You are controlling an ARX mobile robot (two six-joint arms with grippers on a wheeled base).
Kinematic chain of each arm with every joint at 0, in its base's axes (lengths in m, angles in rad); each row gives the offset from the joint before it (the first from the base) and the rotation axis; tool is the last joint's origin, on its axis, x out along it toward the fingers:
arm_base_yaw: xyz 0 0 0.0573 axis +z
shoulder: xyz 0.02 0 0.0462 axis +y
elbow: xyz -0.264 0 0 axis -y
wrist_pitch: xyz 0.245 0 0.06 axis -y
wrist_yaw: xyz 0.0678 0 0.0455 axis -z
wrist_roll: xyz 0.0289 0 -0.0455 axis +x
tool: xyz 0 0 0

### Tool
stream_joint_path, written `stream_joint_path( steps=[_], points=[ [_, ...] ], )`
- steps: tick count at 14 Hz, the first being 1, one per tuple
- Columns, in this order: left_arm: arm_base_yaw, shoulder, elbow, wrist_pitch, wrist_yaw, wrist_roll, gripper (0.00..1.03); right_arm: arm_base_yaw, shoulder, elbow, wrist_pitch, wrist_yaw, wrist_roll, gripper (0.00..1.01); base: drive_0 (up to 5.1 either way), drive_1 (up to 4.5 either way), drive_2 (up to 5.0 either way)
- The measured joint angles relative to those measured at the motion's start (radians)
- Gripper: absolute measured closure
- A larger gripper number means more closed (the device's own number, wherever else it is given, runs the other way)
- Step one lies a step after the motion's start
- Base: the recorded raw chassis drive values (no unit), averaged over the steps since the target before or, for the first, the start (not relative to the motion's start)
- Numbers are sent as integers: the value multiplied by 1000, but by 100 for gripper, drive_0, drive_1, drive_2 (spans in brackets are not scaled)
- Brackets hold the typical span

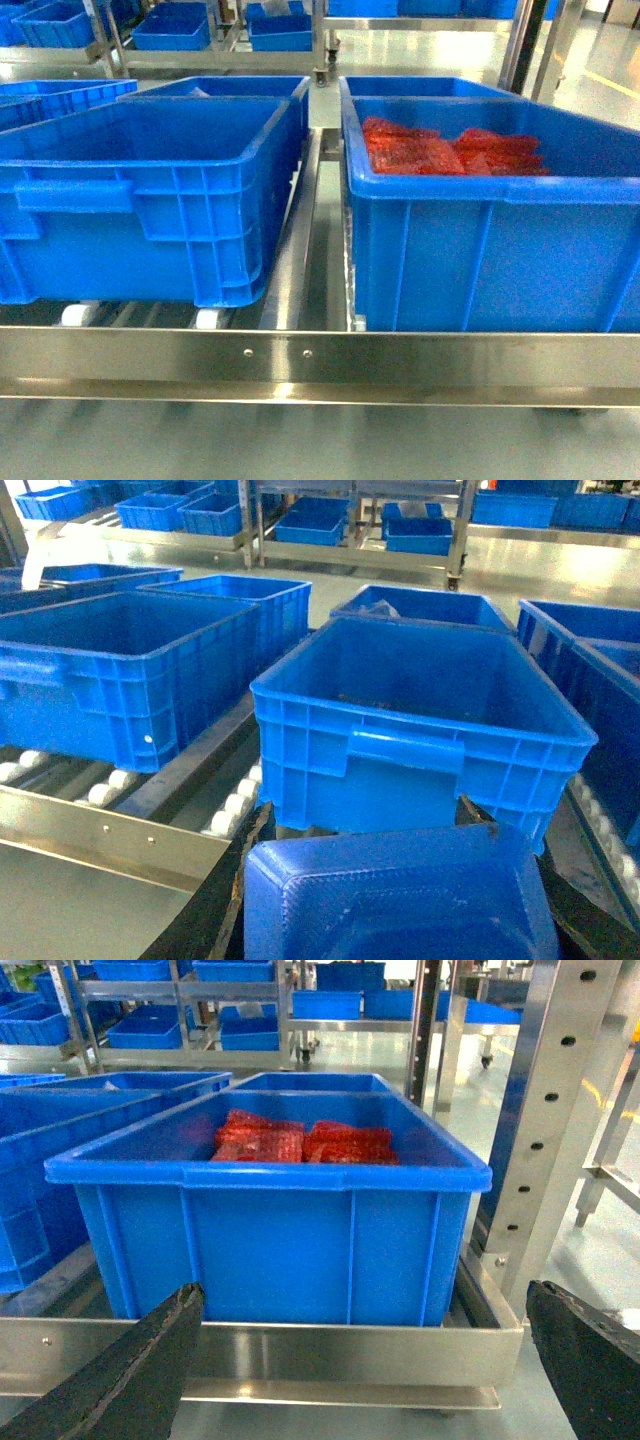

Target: Pick blue part to blue bin on bottom shelf

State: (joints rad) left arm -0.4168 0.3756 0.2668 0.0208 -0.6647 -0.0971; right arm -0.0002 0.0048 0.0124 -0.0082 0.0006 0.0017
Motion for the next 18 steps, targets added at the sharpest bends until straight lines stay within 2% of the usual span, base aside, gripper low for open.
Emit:
stream_joint_path(
  steps=[14,18],
  points=[
    [0,0,0,2,1,0,59,0,0,0,3,0,-2,3,0,0,0],
    [0,-1,0,2,2,0,59,0,0,0,3,0,-2,3,2,404,-401]
  ],
)
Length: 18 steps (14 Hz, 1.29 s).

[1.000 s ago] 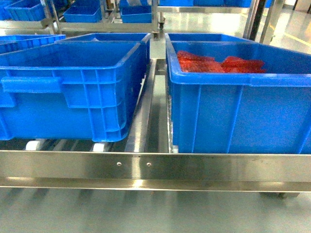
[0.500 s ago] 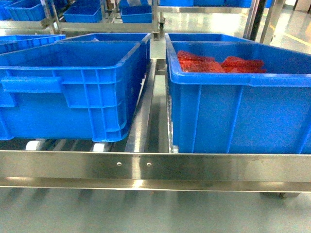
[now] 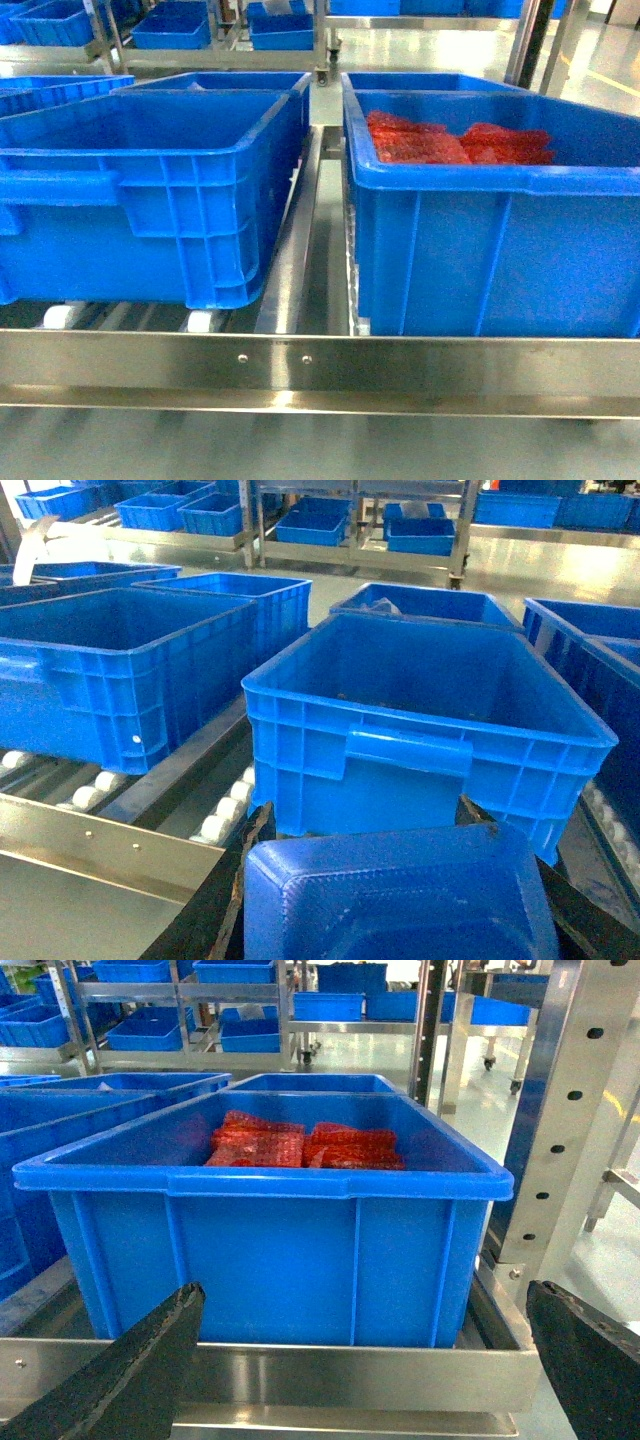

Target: Pick blue part to blue bin on bottom shelf

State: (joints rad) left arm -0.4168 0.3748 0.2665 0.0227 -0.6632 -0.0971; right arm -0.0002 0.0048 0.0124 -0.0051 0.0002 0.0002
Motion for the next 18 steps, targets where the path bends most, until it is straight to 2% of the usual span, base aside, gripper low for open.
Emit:
stream_joint_path(
  steps=[14,18],
  points=[
    [0,2,0,2,0,0,59,0,0,0,1,1,0,3,0,430,-430],
    [0,5,0,0,1,0,59,0,0,0,0,0,0,3,0,0,0]
  ],
)
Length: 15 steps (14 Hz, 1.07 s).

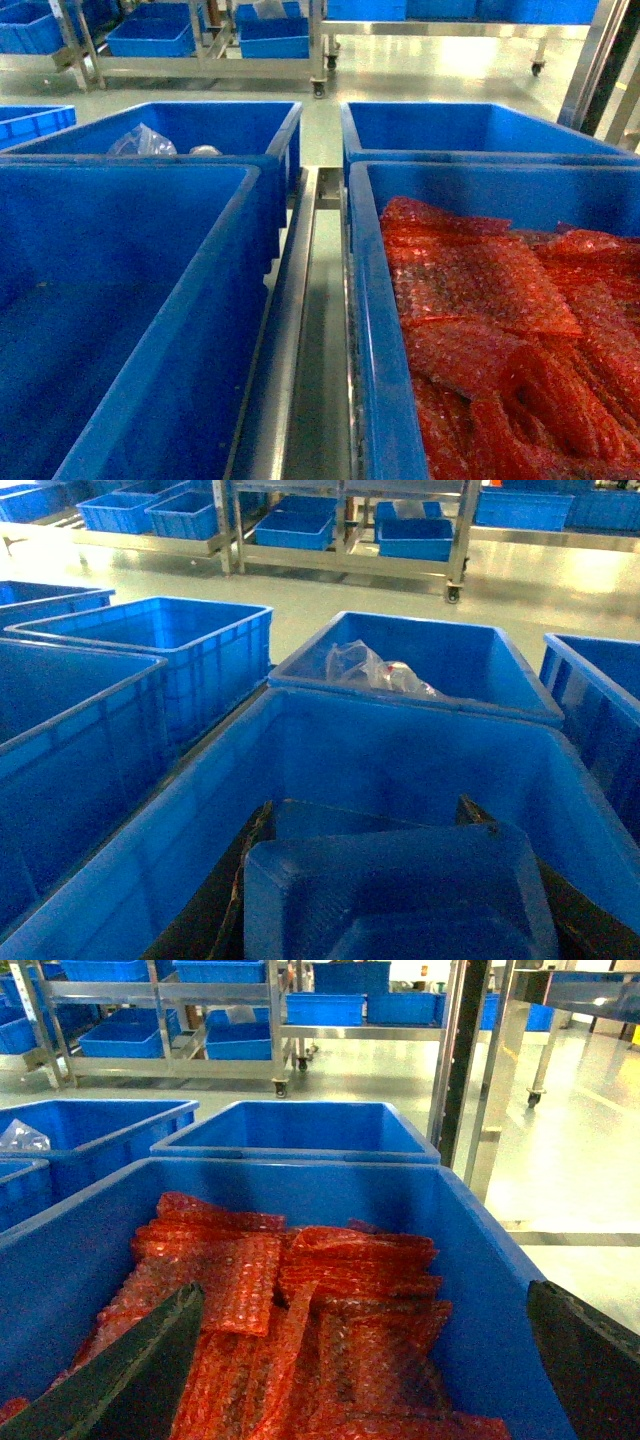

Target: Pick blue part to blue bin on bottom shelf

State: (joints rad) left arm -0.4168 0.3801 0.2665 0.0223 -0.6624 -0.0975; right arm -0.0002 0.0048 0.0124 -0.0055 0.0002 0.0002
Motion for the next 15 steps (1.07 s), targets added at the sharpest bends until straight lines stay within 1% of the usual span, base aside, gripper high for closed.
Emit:
stream_joint_path(
  steps=[15],
  points=[
    [0,-4,0,2,0,0,59,0,0,0,2,0,0,3,0,0,0]
  ],
)
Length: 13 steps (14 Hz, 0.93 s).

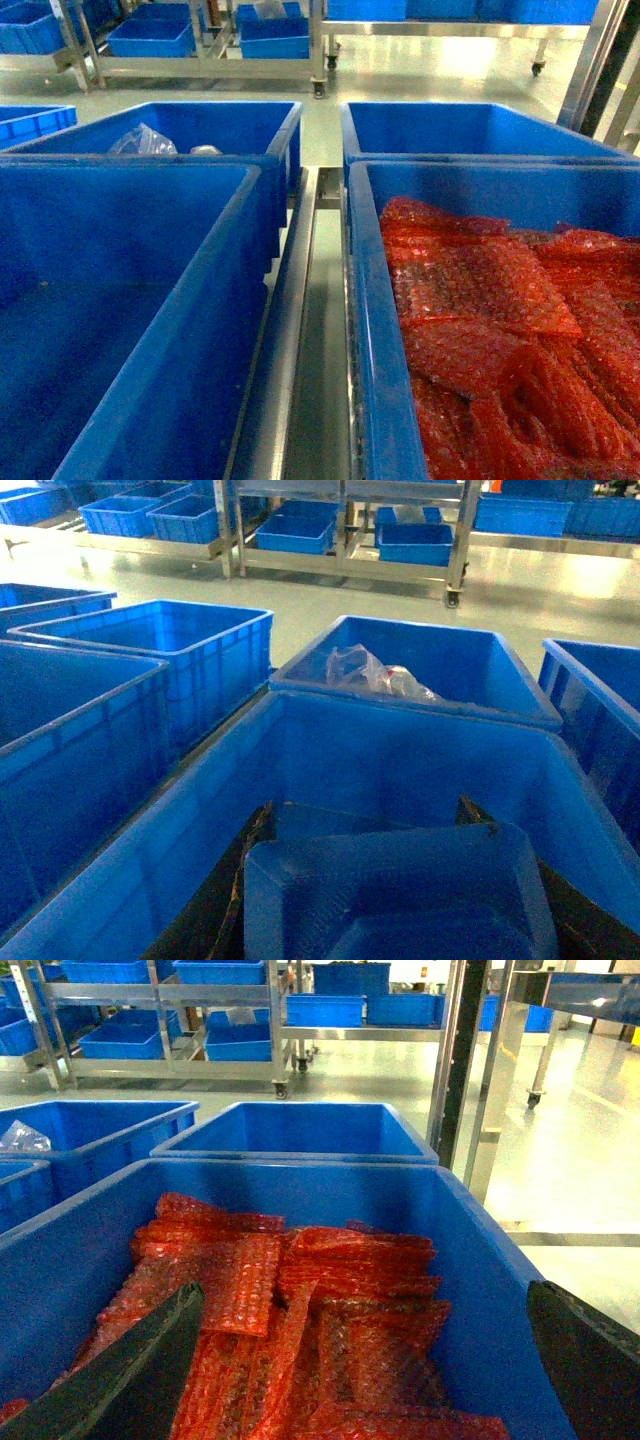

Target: Pick blue part to blue bin on bottom shelf

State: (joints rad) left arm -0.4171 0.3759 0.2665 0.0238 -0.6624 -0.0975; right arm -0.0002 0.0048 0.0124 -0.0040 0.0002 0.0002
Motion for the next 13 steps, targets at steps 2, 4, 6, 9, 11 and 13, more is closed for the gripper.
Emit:
stream_joint_path(
  steps=[2,4,6,9,11,13],
  points=[
    [0,0,0,0,0,0,59,0,0,0,0,0,0,3,0,0,0],
    [0,0,0,0,0,0,59,0,0,0,0,0,0,3,0,0,0],
    [0,0,0,0,0,0,59,0,0,0,0,0,0,3,0,0,0],
    [0,0,0,0,0,0,59,0,0,0,0,0,0,3,0,0,0],
    [0,0,0,0,0,0,59,0,0,0,0,0,0,3,0,0,0],
    [0,0,0,0,0,0,59,0,0,0,0,0,0,3,0,0,0]
  ],
)
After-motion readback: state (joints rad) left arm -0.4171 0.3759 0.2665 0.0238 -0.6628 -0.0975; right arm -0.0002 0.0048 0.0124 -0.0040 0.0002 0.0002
